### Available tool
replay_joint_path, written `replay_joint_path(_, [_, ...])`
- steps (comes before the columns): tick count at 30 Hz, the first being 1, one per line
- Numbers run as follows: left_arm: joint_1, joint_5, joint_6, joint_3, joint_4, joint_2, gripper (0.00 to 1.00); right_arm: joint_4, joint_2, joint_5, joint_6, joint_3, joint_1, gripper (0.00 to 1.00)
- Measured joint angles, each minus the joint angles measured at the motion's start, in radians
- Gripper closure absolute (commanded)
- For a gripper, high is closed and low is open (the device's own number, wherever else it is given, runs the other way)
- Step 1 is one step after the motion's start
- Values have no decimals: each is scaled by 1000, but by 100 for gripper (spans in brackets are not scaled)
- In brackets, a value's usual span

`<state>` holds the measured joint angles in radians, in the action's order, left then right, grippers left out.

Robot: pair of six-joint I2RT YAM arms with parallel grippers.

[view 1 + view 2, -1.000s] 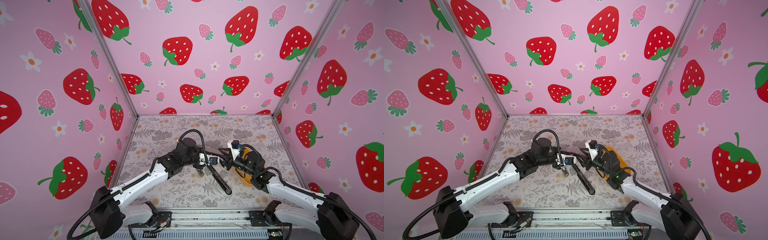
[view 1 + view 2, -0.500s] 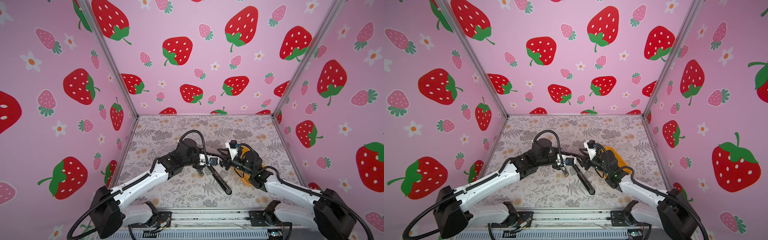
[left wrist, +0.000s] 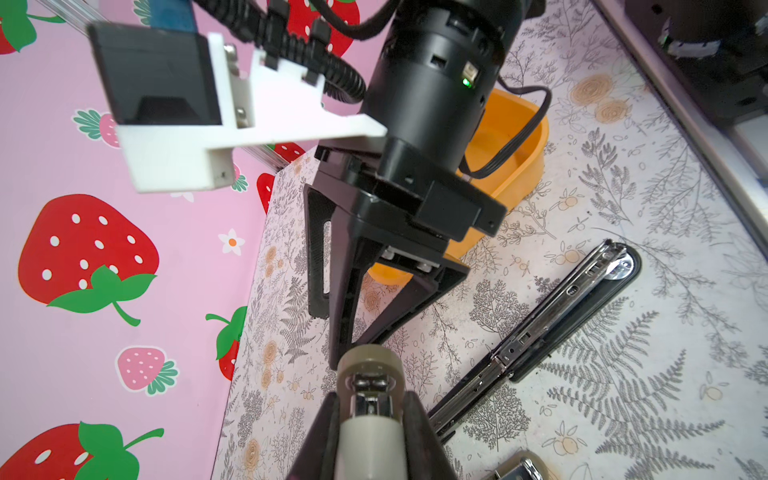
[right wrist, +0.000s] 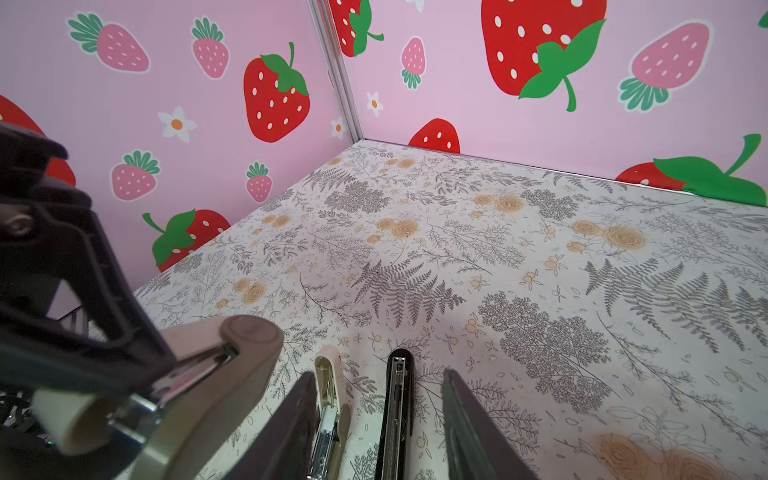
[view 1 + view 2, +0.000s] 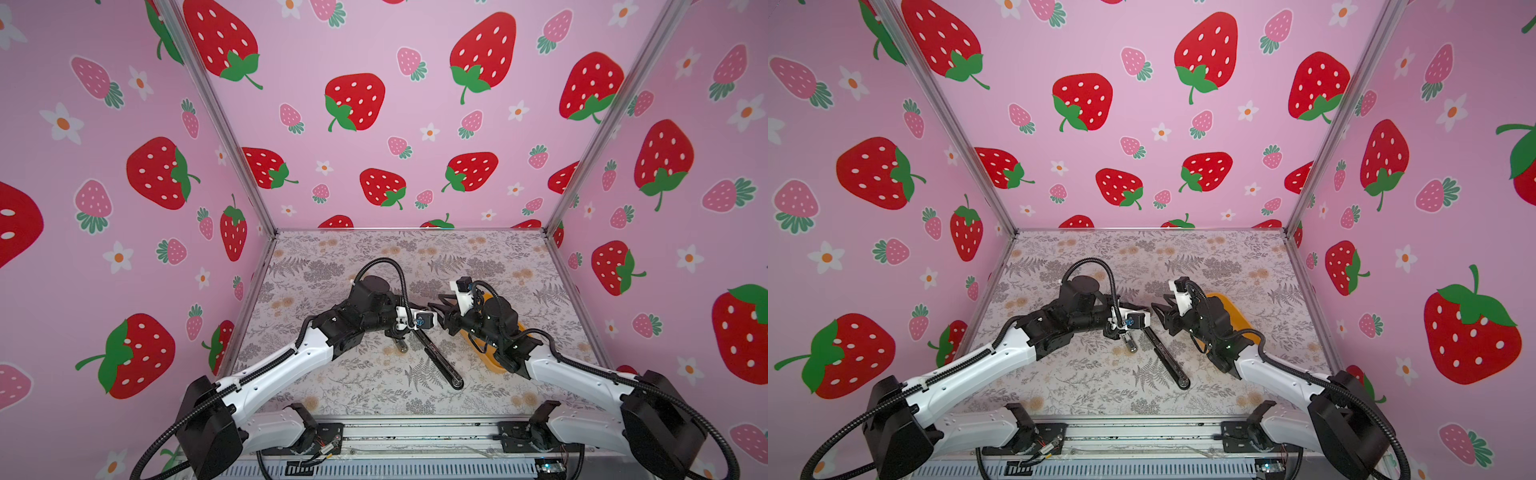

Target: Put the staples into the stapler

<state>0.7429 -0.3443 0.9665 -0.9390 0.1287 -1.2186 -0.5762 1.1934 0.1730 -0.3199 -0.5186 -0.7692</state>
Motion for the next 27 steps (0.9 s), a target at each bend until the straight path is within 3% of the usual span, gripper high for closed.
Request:
replay_joint_path(5, [-3, 11, 2, -1, 9, -8, 100, 26, -14, -38, 0, 1, 0, 51])
replay_joint_path(9, [-3, 31, 1, -4, 15, -26, 100, 27, -87, -54, -3, 8, 0, 58])
replay_joint_path(27, [21, 83, 10, -29, 55, -48, 100, 8, -92, 48, 4, 8, -40, 55])
